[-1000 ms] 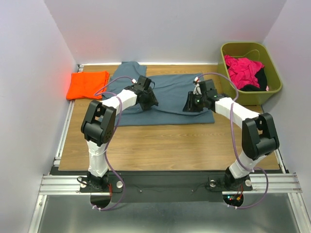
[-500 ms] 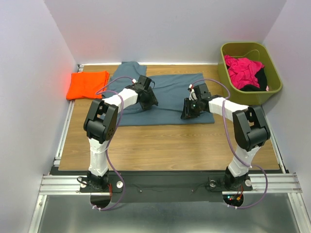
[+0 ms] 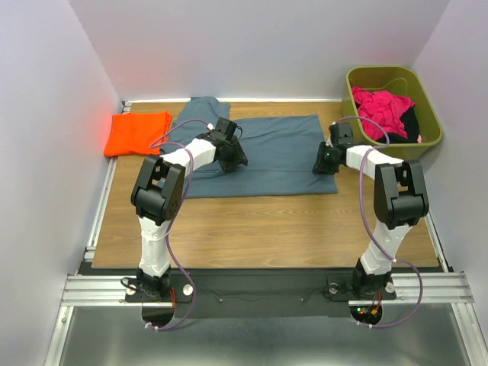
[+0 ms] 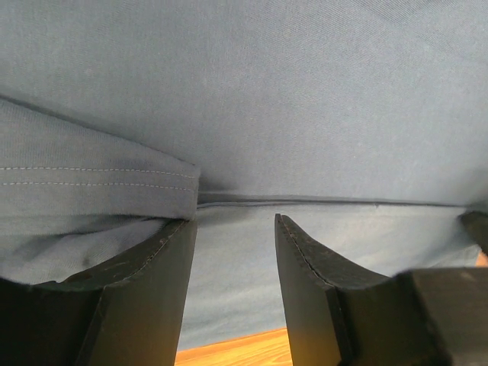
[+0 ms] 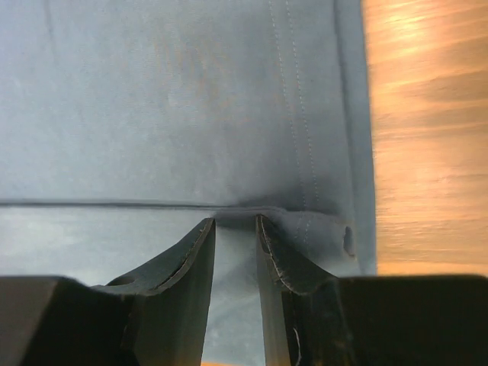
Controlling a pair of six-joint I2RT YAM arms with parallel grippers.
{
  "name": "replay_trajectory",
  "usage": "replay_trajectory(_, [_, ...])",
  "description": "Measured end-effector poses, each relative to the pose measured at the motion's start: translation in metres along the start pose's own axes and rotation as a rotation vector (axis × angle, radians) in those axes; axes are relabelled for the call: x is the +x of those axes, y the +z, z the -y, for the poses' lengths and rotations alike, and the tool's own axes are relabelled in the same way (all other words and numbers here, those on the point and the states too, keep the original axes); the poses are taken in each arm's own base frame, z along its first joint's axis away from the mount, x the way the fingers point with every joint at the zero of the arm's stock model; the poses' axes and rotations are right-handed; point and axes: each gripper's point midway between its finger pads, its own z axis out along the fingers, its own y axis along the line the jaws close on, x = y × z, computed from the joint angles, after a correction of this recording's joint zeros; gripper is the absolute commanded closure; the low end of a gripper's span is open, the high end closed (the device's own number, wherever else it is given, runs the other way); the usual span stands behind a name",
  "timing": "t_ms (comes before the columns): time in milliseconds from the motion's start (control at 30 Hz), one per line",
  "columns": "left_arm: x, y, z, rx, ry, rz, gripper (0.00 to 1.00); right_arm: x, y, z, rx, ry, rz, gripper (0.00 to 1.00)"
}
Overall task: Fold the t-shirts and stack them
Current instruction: Fold the tshirt
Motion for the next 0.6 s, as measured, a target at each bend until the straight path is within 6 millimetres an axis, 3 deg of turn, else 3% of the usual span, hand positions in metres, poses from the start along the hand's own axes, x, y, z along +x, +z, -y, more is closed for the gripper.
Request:
replay_trajectory(133, [0.0,0.0,0.0,0.002,0.003,-0.002,0.39,-0.011,0.0,0.027,0.076,0.054,0.033,0.66])
replay_trajectory(333, [-0.001,-0.001,-0.001,0.004,0.016,-0.001,0.31,-0.017,-0.005,0.04,0.149,0.077,0.07,0.65])
replay_trajectory(467, [-0.01,-0.006,0.0,-0.008,0.035,0.036,0.26,-0.03,-0.022,0.035,0.138,0.074,0.117,0.62])
replay_trajectory(600, [-0.031,-0.034,0.001,-0.033,0.061,0.126,0.21,-0.042,-0.042,0.015,0.063,0.039,0.161,0.59])
